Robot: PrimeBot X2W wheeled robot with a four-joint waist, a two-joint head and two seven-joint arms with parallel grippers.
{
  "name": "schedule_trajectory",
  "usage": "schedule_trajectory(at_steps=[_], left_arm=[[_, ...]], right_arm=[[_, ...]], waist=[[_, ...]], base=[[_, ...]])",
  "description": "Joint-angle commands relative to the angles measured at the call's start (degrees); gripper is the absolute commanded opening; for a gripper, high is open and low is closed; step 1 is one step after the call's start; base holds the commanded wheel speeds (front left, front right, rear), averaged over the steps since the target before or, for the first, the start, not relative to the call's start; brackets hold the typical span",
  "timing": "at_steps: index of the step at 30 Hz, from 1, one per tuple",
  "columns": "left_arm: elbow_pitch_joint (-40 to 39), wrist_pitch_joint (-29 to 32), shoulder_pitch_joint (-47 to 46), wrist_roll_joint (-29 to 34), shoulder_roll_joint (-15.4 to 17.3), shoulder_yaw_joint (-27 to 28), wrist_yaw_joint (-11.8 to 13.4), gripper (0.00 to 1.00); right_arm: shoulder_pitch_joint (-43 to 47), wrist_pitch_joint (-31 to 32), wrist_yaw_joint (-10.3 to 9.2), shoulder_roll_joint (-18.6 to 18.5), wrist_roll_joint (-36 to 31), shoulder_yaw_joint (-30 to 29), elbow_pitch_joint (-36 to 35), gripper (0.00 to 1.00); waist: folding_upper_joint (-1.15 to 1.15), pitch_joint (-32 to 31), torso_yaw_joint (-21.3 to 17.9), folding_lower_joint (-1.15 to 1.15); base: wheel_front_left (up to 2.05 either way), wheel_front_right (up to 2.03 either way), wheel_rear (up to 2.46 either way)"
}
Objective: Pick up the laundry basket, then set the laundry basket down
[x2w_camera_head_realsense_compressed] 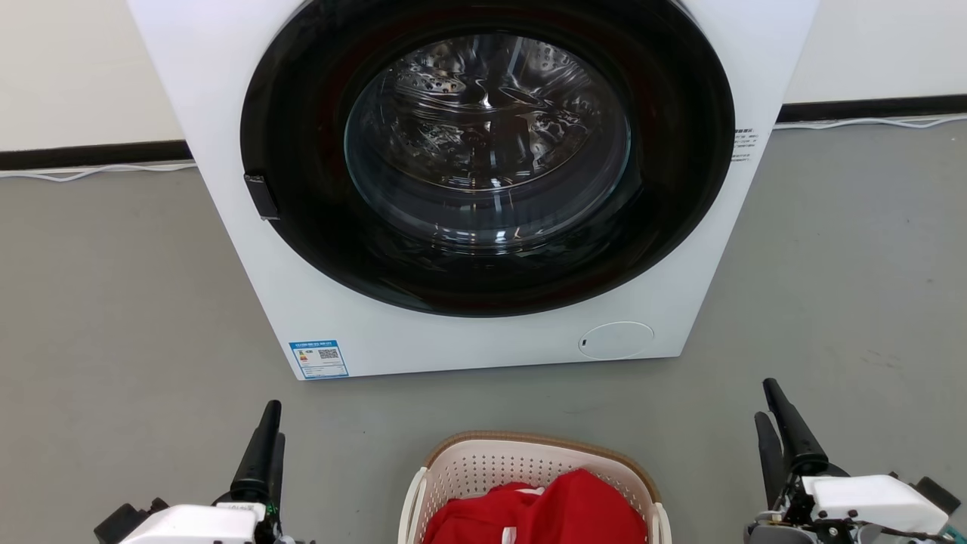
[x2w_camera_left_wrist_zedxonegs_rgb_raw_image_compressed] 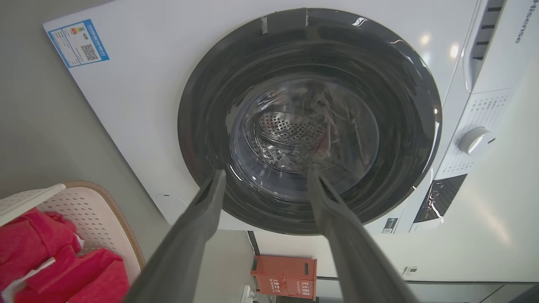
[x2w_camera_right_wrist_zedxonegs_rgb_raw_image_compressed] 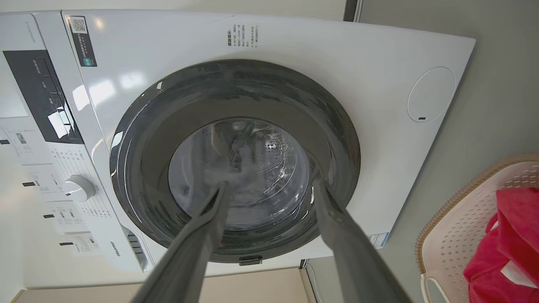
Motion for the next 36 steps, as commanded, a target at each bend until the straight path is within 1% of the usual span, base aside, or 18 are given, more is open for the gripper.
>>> schedule_trajectory(at_steps=[1,15,23,25,26,27,31,36], left_arm=[[-2.08,-0.61,-3.0,1.6,0.41,0.1,-0.38,1.0],[-3.92,-3.0,-3.5,13.08,0.53,-1.31,-0.45,1.0],[-4.43,-4.37,-3.79,21.89,0.6,-1.91,-0.49,1.0],[-4.57,-4.88,-3.9,25.38,0.63,-2.03,-0.13,1.0],[-4.57,-4.88,-3.9,25.38,0.63,-2.03,-0.13,1.0],[-4.77,-5.22,-3.97,27.1,0.65,-2.19,0.17,1.0],[-5.2,-5.91,-4.1,30.1,0.68,-2.56,0.57,1.0],[-5.48,-6.76,-4.18,33.43,0.73,-3.14,0.81,1.0]], right_arm=[[-3.15,-0.83,0.15,-1.1,-1.2,0.93,-2.34,1.0],[-4.0,-3.25,0.2,-2.46,-11.84,3.54,-4.47,1.0],[-4.54,-4.6,0.23,-3.25,-18.64,5.3,-4.94,1.0],[-4.76,-5.1,0.24,-3.43,-21.51,5.79,-4.98,1.0],[-4.76,-5.1,0.24,-3.43,-21.51,5.79,-4.98,1.0],[-4.88,-5.44,0.25,-3.46,-23.34,6.0,-4.97,1.0],[-5.12,-6.11,0.26,-3.67,-27.08,6.53,-4.83,1.0],[-5.38,-6.95,0.28,-3.72,-30.63,7.29,-4.78,1.0]], waist=[[0.0,0.03,0.0,-0.01],[0.0,0.32,0.0,-0.01],[0.0,0.54,-0.04,-0.01],[0.0,0.57,-0.06,-0.01],[0.0,0.57,-0.06,-0.01],[0.0,0.58,-0.07,-0.01],[0.0,0.62,-0.05,-0.01],[0.0,0.64,-0.03,-0.01]], base=[[0.0,0.0,0.0],[0.0,0.0,0.0],[0.0,0.0,0.0],[0.0,0.0,0.0],[0.0,0.0,0.0],[0.0,0.0,0.0],[0.0,0.0,0.0],[0.0,0.0,0.0]])
